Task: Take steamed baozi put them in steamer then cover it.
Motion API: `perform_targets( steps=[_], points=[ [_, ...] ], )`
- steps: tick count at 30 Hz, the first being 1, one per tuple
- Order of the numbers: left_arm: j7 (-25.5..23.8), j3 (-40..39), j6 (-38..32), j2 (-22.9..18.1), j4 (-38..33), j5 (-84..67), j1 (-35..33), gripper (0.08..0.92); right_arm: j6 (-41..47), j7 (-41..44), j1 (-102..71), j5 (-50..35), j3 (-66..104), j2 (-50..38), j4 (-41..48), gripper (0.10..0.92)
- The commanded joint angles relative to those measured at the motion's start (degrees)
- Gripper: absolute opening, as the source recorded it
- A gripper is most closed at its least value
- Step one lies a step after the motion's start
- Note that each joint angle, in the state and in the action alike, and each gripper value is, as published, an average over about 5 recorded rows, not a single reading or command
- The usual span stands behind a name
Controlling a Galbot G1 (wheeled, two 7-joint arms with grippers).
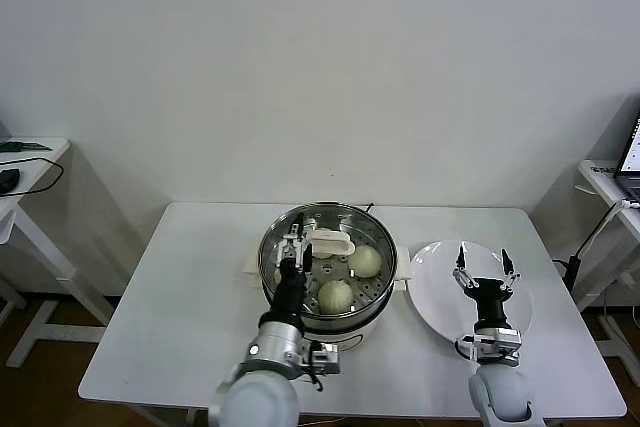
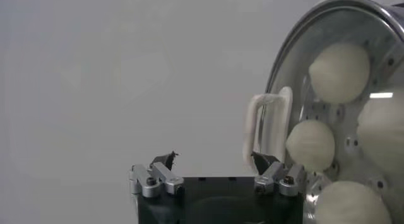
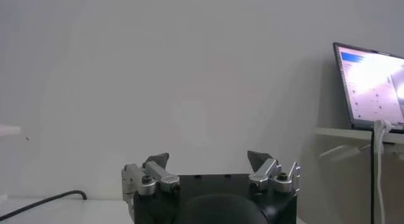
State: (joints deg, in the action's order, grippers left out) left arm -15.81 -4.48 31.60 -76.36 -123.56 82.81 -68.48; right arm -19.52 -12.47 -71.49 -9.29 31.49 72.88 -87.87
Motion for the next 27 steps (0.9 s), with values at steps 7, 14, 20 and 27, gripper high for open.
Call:
perform_targets(
  steps=[7, 14, 20, 27],
  points=[
    [18.06, 25.91, -14.48, 1.57, 6.57, -60.41, 3.92, 0.823, 2.51, -0.25, -1.19, -2.62, -0.39, -1.05, -2.82, 0.823],
    [12.20, 37.02, -24.73, 2.42, 14.34, -83.83, 0.34, 0.823, 3.76, -0.22, -2.46, -4.17, -0.23, -1.69, -4.57, 0.823],
    [7.35, 40.49, -31.54, 2.61, 18.81, -86.96, -5.29, 0.823, 4.09, -0.12, -3.69, -5.28, 0.38, -2.09, -5.35, 0.823],
    [6.69, 41.96, -33.75, 1.78, 20.07, -89.27, -7.45, 0.823, 3.94, 0.36, -5.57, -5.86, 1.03, -2.21, -6.13, 0.823]
  ],
)
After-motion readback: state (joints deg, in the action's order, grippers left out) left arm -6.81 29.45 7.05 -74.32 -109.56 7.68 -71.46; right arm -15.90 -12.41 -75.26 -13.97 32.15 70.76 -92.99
